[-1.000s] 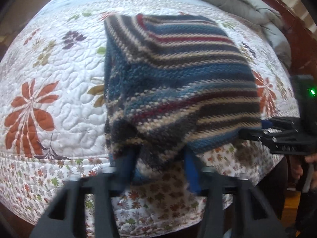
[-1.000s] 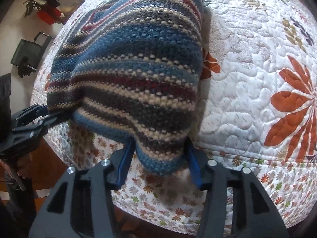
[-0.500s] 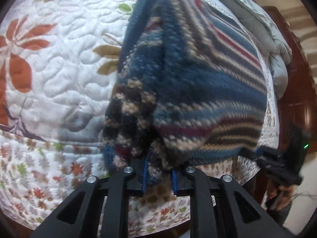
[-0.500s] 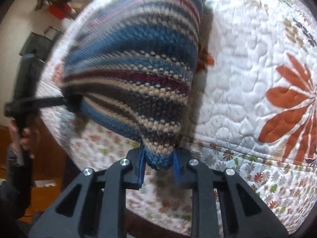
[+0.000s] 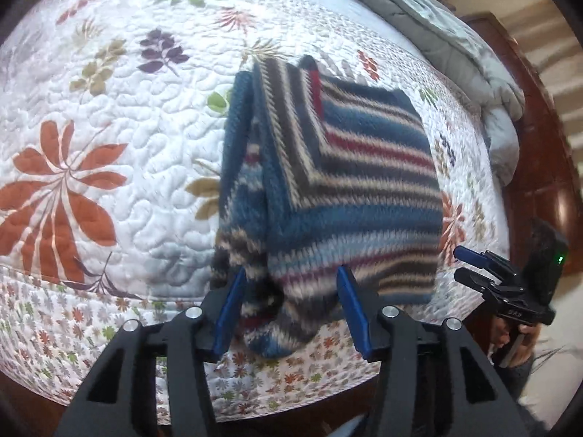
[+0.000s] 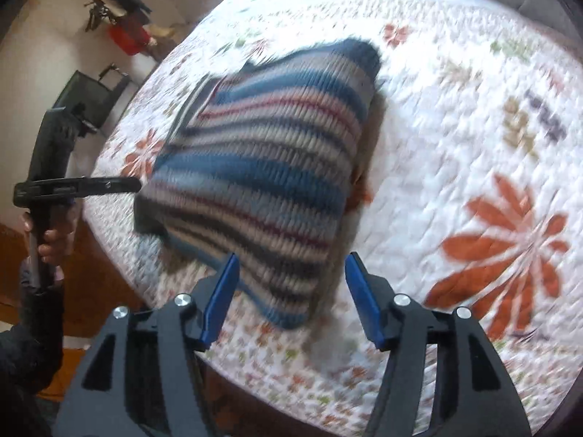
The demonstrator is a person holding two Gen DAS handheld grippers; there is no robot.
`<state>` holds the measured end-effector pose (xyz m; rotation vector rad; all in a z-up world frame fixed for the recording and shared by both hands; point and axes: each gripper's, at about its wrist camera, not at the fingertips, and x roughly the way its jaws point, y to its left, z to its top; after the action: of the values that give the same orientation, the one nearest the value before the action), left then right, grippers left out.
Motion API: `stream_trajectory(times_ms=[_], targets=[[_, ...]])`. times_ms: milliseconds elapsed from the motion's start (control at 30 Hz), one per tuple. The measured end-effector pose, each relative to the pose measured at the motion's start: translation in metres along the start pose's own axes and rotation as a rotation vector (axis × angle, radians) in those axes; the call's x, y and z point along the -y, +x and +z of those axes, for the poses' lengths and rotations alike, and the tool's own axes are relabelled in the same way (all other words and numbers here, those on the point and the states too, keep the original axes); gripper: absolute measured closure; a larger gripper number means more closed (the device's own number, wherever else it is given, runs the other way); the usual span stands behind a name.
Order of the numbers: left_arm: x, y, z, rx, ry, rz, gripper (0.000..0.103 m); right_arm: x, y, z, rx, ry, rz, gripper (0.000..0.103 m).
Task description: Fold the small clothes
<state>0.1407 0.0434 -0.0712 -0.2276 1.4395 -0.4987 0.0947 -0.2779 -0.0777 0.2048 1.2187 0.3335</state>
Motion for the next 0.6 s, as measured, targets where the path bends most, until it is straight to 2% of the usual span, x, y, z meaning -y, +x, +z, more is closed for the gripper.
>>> stream_trajectory(times_ms=[67,167,333,467,500,533,567,600], targets=[[-0.012,-0.004,0.013,0.027,-0.057,-0.004,0.051,-0.002,-0.001,0.011,0.018,-0.018,-0.023,0.041],[-0.013,0.007,0.039,0.032,-0.068,0.04,0.051,-0.005,0.007,0.034,0.026,-0.036,-0.023,0.041],[0.004,0.033,0.079,0.04,-0.02,0.089,0.051,-0.008,0.025,0.058,0.029,-0.052,-0.059,0.04],[0.009,0.047,0.104,0.031,-0.009,0.072,0.054,0.0,0.038,0.065,0.023,-0.036,-0.056,0.039],[0.009,0.05,0.107,0.036,-0.006,0.075,0.058,0.002,0.038,0.066,0.022,-0.036,-0.053,0.038],[0.01,0.051,0.11,0.042,-0.003,0.091,0.077,0.003,0.039,0.067,0.022,-0.036,-0.046,0.038],[0.011,0.051,0.11,0.046,-0.005,0.101,0.086,0.004,0.041,0.068,0.023,-0.036,-0.038,0.038],[0.009,0.05,0.11,0.052,-0.013,0.102,0.087,0.004,0.042,0.069,0.026,-0.035,-0.033,0.038]])
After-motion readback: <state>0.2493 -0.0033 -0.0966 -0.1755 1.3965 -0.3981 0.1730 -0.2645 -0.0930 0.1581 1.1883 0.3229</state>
